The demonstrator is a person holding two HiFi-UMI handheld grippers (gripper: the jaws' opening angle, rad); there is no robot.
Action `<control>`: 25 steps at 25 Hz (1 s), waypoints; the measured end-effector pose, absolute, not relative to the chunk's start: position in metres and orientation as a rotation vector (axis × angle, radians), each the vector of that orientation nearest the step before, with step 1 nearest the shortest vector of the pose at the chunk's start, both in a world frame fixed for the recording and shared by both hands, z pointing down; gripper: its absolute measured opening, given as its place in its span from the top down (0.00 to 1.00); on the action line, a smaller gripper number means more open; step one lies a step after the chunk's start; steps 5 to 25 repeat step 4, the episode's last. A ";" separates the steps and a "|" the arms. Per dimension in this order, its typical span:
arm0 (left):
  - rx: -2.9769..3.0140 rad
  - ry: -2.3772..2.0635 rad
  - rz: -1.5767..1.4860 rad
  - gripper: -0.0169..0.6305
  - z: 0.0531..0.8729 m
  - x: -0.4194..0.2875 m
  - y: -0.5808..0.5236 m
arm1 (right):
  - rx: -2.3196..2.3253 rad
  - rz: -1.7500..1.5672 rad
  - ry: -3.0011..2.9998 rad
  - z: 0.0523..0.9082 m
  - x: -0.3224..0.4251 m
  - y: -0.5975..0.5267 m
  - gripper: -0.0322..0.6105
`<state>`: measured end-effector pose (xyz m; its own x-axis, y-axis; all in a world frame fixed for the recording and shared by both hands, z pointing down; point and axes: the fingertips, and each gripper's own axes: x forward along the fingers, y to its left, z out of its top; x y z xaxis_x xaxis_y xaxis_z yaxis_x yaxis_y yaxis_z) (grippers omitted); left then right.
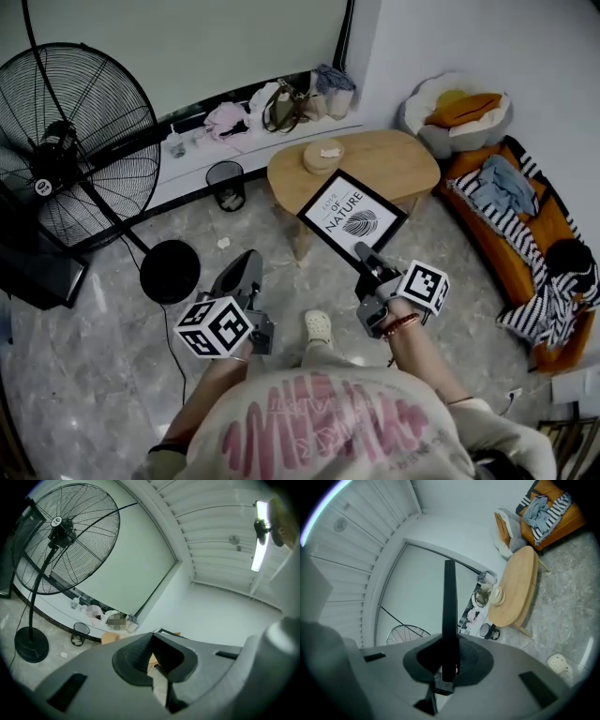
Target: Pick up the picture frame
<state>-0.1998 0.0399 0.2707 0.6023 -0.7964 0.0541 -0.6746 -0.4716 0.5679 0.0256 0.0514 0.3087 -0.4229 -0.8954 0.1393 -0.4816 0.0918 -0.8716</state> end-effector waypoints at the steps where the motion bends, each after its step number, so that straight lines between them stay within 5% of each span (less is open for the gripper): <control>1: 2.280 -1.159 -0.291 0.97 0.272 -0.199 0.039 | -1.347 -1.283 1.947 0.310 0.026 0.050 0.89; 25: 2.270 -1.154 -0.280 0.97 0.274 -0.197 0.037 | -1.348 -1.298 1.947 0.313 0.026 0.049 0.89</control>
